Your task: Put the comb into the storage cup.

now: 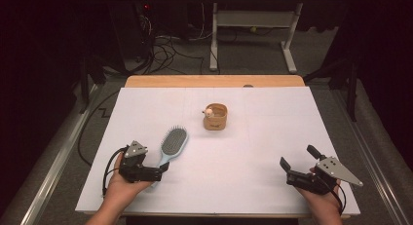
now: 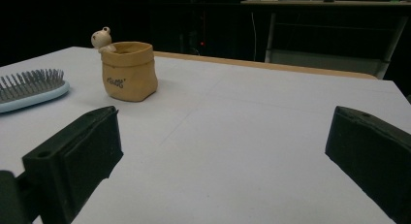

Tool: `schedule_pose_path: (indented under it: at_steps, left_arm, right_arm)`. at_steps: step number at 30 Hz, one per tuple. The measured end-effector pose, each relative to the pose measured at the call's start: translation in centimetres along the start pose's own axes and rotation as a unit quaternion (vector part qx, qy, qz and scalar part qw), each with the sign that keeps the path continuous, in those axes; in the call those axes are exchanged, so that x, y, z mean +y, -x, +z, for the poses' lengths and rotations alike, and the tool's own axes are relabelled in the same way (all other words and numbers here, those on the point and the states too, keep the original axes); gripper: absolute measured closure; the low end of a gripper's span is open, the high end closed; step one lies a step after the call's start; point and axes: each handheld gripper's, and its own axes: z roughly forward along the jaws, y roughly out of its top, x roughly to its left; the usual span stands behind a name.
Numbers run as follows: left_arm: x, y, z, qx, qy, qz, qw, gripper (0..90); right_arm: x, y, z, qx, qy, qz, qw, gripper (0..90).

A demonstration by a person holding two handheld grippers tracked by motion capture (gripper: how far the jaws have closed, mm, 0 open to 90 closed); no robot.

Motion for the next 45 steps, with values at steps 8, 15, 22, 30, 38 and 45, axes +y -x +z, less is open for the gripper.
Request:
schedule_pose_path:
  at_steps: [8, 15, 22, 30, 38, 45]
  left_arm:
    - [0.9, 0.3, 0.8, -0.002, -0.056, 0.015, 0.9983, 0.3]
    - [1.8, 0.2, 2.1, 0.005, -0.113, 0.021, 0.9934, 0.1]
    - [3.1, 0.4, 2.5, 0.012, -0.128, 0.022, 0.9914, 0.1]
    - [3.9, 0.1, 3.5, 0.021, -0.133, 0.013, 0.9908, 0.1]
    - [4.9, -0.3, 4.2, 0.022, -0.123, -0.007, 0.9922, 0.5]
    - [6.0, 0.2, 4.9, 0.026, -0.12, 0.003, 0.9925, 1.1]
  right_arm:
    - [0.0, 0.1, -0.2, -0.001, 0.005, 0.008, 1.0, 0.3]
    - [0.1, -0.1, -0.6, 0.002, 0.012, 0.009, 0.9999, 0.3]
    - [0.2, 0.0, -0.7, 0.002, 0.014, 0.011, 0.9998, 0.3]
    - [0.1, 0.0, -0.7, 0.004, 0.014, 0.01, 0.9998, 0.3]
    - [0.0, -0.1, -0.5, 0.005, 0.011, 0.013, 0.9998, 0.3]
    - [0.0, -0.1, -0.6, 0.005, 0.011, 0.01, 0.9999, 0.3]
